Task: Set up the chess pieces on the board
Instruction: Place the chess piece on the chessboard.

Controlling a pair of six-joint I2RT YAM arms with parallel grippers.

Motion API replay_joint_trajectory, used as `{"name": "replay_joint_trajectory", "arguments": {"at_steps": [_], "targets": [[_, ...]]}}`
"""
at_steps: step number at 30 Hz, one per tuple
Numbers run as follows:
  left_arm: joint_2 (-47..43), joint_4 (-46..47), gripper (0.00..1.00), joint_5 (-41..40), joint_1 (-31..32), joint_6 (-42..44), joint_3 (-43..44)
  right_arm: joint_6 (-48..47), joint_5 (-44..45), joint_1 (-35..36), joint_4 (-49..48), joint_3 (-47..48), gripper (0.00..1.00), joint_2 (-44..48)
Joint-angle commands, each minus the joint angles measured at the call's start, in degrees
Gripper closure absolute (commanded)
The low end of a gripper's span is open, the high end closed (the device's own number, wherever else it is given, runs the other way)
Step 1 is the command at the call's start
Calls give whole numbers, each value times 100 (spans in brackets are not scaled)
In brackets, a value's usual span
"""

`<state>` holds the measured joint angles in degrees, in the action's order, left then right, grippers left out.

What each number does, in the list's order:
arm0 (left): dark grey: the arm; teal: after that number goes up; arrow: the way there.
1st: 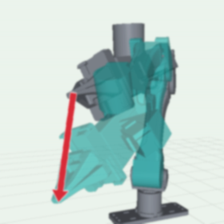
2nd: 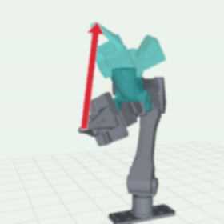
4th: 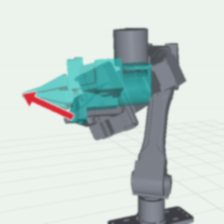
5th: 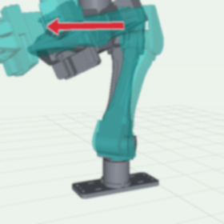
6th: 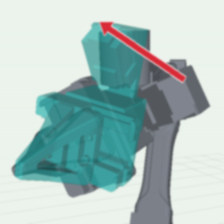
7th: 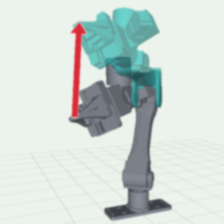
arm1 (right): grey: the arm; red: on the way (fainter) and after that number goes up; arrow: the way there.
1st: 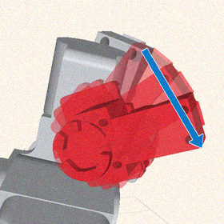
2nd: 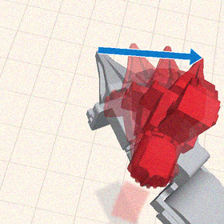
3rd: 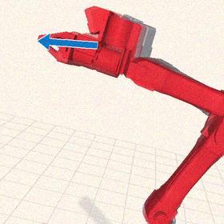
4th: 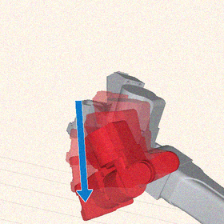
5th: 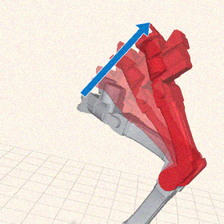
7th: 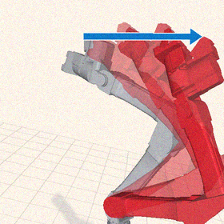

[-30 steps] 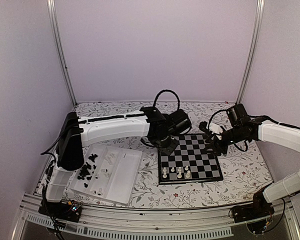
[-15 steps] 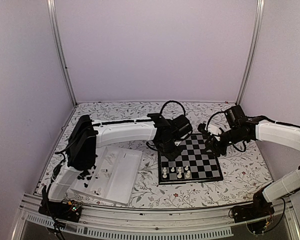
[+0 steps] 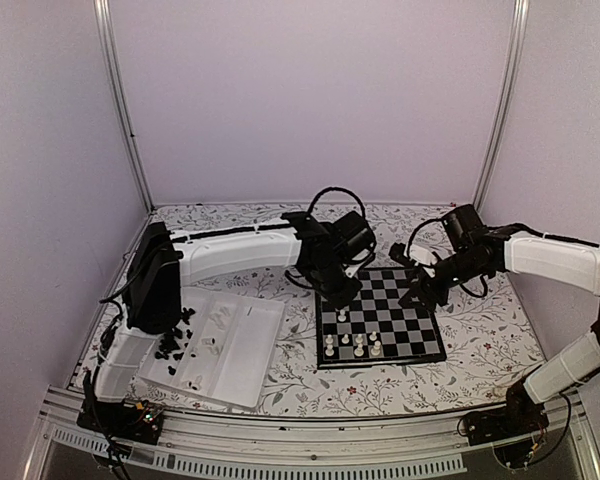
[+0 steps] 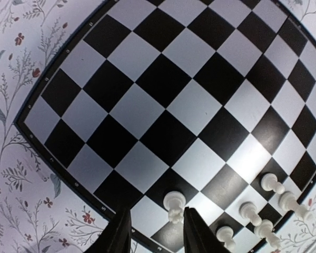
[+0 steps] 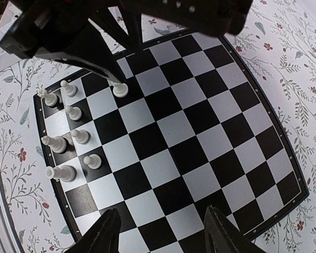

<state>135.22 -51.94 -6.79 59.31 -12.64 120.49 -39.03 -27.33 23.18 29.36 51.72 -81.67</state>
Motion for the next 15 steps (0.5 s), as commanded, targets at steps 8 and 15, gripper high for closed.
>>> {"name": "replay_joint_trajectory", "arguments": {"at_steps": [8,15], "targets": [[-3574,2425,35,-1503,-809,261,-3233,-90,245,781,245,1353,47,-1058],[-5159,4918,29,-617,-1727,601,-5571,-89,245,1101,595,2339,47,-1981]]}}
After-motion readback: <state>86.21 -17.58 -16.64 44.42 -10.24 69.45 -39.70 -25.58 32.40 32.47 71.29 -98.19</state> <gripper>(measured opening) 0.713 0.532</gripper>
